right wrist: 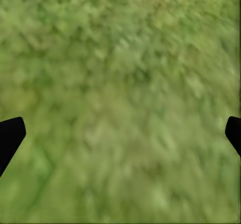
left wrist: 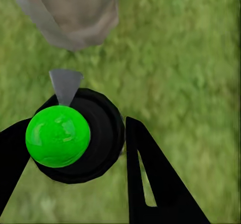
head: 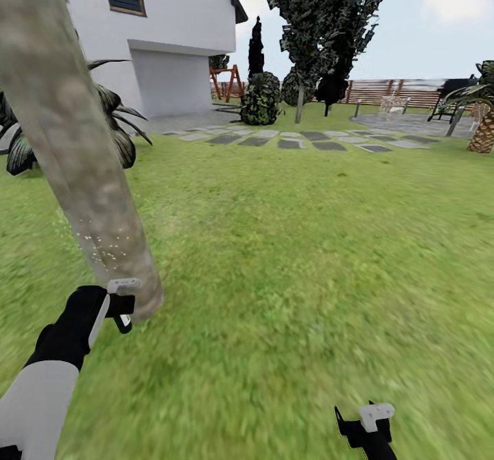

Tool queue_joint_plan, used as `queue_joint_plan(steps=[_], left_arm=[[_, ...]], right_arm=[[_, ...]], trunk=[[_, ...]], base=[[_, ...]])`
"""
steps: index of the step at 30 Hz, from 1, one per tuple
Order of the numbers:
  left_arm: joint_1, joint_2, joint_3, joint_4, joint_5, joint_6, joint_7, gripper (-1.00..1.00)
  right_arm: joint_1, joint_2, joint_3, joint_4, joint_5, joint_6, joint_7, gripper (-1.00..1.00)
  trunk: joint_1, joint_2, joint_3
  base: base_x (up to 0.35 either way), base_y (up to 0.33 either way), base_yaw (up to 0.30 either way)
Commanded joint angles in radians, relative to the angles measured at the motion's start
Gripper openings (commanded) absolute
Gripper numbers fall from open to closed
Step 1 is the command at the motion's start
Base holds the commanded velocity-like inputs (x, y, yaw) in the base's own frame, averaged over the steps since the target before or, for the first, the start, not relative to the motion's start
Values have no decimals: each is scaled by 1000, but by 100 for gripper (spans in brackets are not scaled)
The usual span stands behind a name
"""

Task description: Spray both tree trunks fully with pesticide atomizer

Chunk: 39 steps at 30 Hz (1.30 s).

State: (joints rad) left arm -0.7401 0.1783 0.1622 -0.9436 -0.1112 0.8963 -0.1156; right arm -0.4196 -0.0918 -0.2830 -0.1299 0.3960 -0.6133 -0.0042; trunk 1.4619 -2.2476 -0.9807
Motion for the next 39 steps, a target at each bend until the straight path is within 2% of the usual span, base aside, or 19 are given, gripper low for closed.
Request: queue_joint_plan(steps=[1,8,30,33,36,39], left_arm=[[-1,0,2,-1,-11,4,-10,-100],[-1,1,2,-3,-12,4,-10,-100],[-1,1,3,-3,-12,4,-10,-100],[-1,-5,4,2,-9,4,-10,-100],[-1,-11,13,3,-11,-43,-11,-100],[-2,-12,12,3,-14,-56,-7,-100]], right_arm=[[-1,1,-8,1,10,-3,0,100],[-1,1,-8,1,12,-3,0,100],[-1,1,-8,1,12,-3,0,100],[-1,0,-9,0,11,-3,0,100],[-1,0,-9,0,10,-3,0,100],[-1,0,-10,1,10,-3,-1,100]], trunk=[[0,0,-1],[0,0,-1],[0,0,-1],[0,0,-1],[0,0,-1],[0,0,-1]], base=[[160,-241,0],[157,-242,47],[156,-243,273],[146,-254,157],[116,-265,24],[91,-274,2]])
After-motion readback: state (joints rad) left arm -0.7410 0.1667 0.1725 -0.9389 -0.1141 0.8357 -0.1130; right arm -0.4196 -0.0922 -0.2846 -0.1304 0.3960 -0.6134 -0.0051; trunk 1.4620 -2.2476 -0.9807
